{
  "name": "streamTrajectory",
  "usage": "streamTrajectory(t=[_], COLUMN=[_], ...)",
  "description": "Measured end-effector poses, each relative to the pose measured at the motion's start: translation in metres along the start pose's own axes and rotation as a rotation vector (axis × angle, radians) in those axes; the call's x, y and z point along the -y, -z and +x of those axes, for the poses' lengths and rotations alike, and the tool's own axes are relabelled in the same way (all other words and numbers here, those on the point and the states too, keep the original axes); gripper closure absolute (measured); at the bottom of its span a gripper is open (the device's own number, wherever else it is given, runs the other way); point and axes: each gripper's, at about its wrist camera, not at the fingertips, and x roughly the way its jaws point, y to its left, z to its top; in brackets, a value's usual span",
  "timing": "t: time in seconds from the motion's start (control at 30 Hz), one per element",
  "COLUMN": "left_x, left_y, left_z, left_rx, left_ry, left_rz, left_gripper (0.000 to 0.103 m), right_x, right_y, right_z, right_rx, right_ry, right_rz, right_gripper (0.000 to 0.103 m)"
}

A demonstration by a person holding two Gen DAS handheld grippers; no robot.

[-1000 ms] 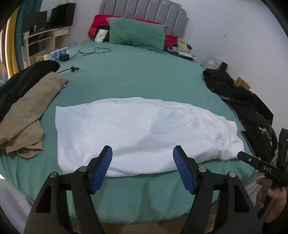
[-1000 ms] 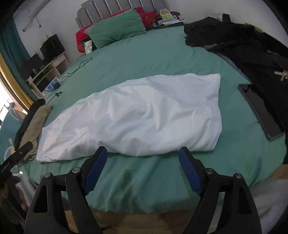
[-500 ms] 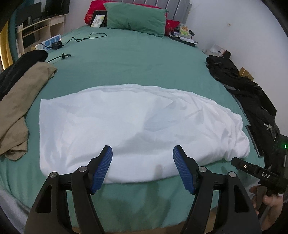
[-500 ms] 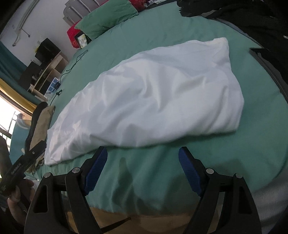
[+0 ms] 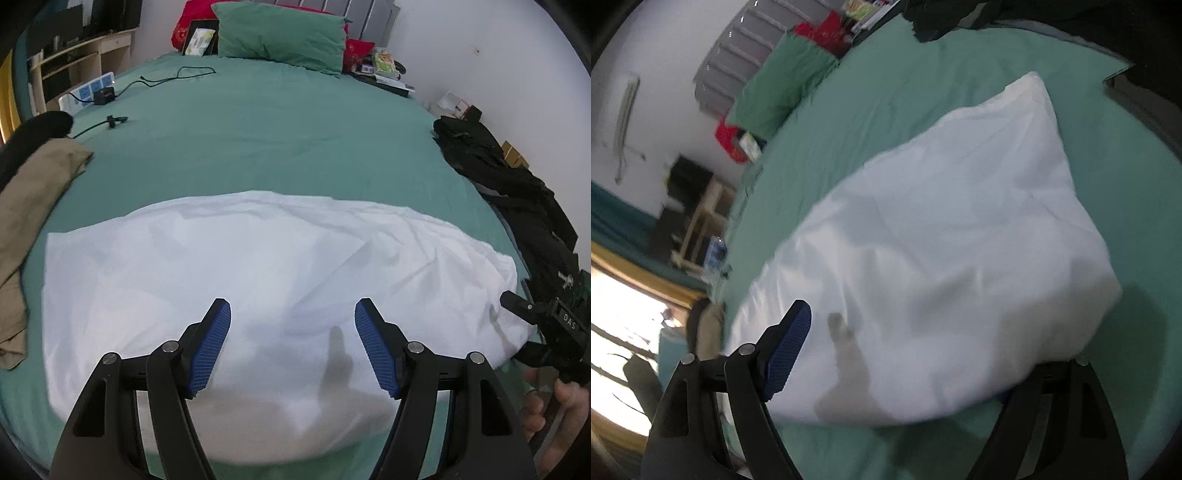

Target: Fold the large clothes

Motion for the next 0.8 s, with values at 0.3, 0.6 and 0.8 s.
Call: streamTrajectory(t=[0.3,0.6,0.8], left_x=[0.034,0.056,0.064], left_y=[-0.026,-0.007,-0.003], left_z=[0.037,0.068,0.070], left_rx=[-0.013,-0.061,-0.057], left_ry=[0.047,-0.073,-0.088], left_rz=[0.069,0.159,0.175], left_gripper=[0.030,0.030,0.030], right_x=[-0.033,-0.032,-0.046], right_y=[-0.002,-0.004,0.002], right_z=[0.024,0.034,0.035], right_rx=[0.023,0.036,0.040], right_ry=[0.037,0.033,0.022], right_rz=[-0.170,-0.196,-0.223], right_gripper=[0.011,0.042,0.086])
